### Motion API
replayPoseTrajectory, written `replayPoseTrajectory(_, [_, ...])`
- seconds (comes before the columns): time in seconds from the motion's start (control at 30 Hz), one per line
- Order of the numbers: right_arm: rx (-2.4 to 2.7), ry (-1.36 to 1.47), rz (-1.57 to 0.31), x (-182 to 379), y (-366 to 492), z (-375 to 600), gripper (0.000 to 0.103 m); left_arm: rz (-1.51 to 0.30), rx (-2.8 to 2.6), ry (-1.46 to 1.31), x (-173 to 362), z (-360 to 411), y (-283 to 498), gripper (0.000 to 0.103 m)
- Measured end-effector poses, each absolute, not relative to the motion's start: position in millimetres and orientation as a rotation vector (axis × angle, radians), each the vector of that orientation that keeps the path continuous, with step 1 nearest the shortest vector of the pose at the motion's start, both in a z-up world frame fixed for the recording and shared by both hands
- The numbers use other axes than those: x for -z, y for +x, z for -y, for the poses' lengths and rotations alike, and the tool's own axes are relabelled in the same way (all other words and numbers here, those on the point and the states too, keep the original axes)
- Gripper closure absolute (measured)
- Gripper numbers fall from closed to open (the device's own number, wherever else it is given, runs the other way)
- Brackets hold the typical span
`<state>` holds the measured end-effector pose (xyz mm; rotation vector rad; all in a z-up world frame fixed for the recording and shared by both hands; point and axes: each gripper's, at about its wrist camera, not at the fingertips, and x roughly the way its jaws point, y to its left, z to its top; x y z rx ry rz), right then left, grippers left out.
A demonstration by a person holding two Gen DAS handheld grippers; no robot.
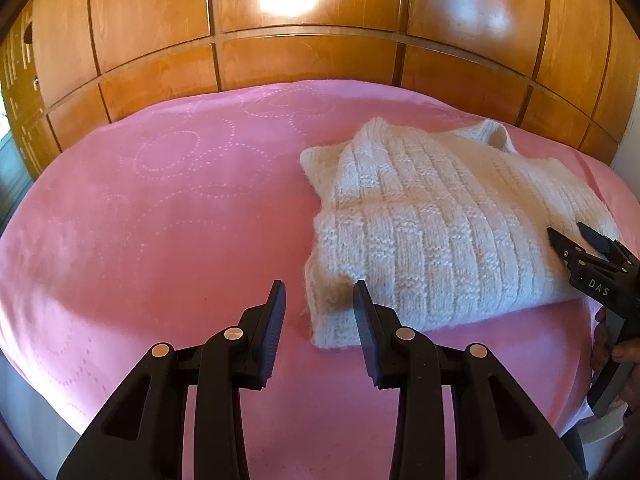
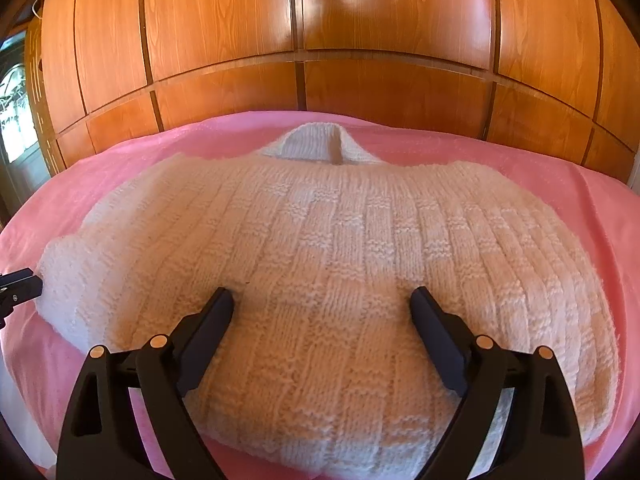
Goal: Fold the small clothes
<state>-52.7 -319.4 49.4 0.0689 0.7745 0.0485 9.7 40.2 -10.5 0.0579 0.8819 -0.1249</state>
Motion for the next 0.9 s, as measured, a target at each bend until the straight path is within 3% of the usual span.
replayPoseTrajectory(0.4, [-0.05, 0.073, -0.772, -49, -49, 322, 0.01, -0.905, 0.158, 0.001, 20, -42, 23, 0.069])
replayPoseTrajectory(0.43, [-0.049, 0.073, -0.77, -49, -49, 321, 0.01, -0.917, 0.168, -0.005, 24, -42, 26, 0.074])
replayPoseTrajectory(0.47, [-0.049, 0.074, -0.769, -49, -49, 322, 0.01, -0.933, 0.183, -0.014, 28, -42, 29, 0.094])
replayPoseTrajectory(0.73, [-0.05, 0.084, -0.759, -47, -49, 323, 0.009, -0.916, 0.264, -0.181, 22, -62, 23, 0.096])
replayPoseTrajectory(0.8, [-0.05, 0.086, -0.755, -47, -50, 323, 0.009, -0.89, 0.281, -0.213, 12, -68, 26, 0.087])
replayPoseTrajectory(0.87, [-0.05, 0.087, -0.752, -47, -50, 323, 0.009, -0.871, 0.29, -0.227, 4, -71, 35, 0.067])
replayPoseTrajectory(0.9, [-0.049, 0.088, -0.751, -47, -50, 323, 0.009, -0.86, 0.286, -0.237, 1, -72, 42, 0.066])
